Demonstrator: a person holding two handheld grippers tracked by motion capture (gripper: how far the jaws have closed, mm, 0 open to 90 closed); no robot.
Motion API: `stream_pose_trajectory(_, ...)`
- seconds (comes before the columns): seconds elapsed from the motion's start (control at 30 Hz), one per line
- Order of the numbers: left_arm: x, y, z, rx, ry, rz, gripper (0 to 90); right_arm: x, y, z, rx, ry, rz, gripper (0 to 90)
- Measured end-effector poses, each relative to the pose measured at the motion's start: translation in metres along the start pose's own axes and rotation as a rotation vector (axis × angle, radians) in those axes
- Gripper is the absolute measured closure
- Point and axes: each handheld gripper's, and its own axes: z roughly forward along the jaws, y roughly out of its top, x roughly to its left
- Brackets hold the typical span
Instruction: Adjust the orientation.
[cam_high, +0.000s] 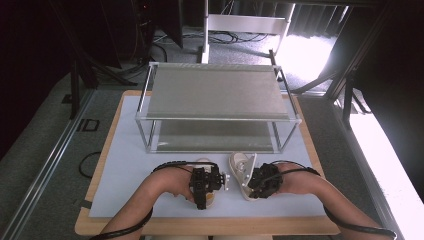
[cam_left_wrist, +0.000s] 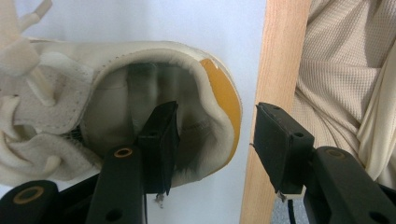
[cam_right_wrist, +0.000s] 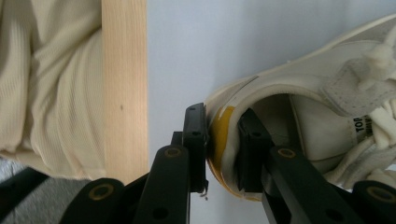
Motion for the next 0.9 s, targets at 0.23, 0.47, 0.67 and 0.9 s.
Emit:
stream_pose_trajectory(0.23, -0.001, -0.002, -0.003, -0.016, 0.012, 0.008, 49.4, 0.004, 0.012, 0.003, -0.049, -0.005, 0.014, 70.6)
stream_pose_trajectory(0.47, 0.001, -0.002, 0.001, -0.037, 0.016, -0.015, 49.4, 0.012, 0.015, 0.006, -0.057, -0.029, -0.083, 60.8)
stream_pose_trajectory(0.67, 0.002, 0.000, 0.006, -0.074, 0.014, -0.031, 50.9, 0.015, 0.013, 0.014, -0.002, -0.064, -0.140, 62.9)
stream_pose_trajectory(0.9, 0.007, 0.000, 0.007, -0.090, -0.016, -0.034, 58.6, 0.013, 0.012, 0.014, -0.037, -0.028, -0.138, 74.0)
